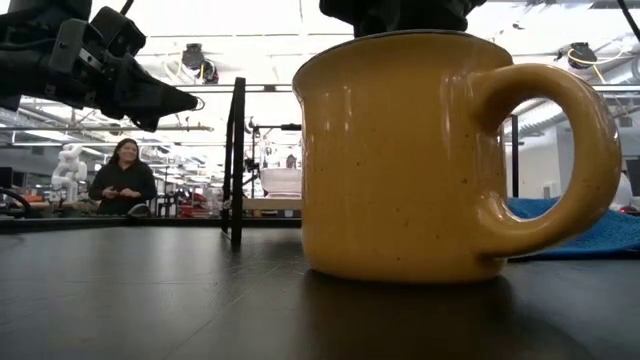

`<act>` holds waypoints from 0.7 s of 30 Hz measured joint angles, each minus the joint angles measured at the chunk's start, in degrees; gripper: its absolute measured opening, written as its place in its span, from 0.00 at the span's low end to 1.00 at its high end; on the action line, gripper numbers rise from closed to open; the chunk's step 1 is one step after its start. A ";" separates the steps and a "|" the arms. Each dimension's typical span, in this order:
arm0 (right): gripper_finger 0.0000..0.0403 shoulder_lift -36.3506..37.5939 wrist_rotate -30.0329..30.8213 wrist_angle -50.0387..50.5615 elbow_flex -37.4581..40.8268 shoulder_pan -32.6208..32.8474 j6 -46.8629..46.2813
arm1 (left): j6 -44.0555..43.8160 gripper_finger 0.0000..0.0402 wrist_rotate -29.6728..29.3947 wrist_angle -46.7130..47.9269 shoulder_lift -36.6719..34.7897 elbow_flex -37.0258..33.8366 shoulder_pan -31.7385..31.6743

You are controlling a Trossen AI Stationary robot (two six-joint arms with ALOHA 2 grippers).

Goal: Stack small to large cups/mugs on shelf
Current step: Put the orange mug on the shelf

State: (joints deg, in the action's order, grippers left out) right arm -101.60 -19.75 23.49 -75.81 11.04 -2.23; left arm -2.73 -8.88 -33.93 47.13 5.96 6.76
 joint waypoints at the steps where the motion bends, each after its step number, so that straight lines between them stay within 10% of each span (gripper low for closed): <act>1: 0.46 0.00 0.04 0.07 0.00 -0.15 0.03 | -0.02 0.06 0.00 0.01 0.00 0.00 0.00; 21: 0.46 -3.45 0.02 1.12 0.04 1.52 -0.93 | -0.06 0.06 -0.02 1.23 -0.02 0.02 0.00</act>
State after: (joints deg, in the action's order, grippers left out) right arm -105.06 -19.73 24.62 -75.77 12.56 -3.16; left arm -2.79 -8.91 -32.70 47.11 5.98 6.76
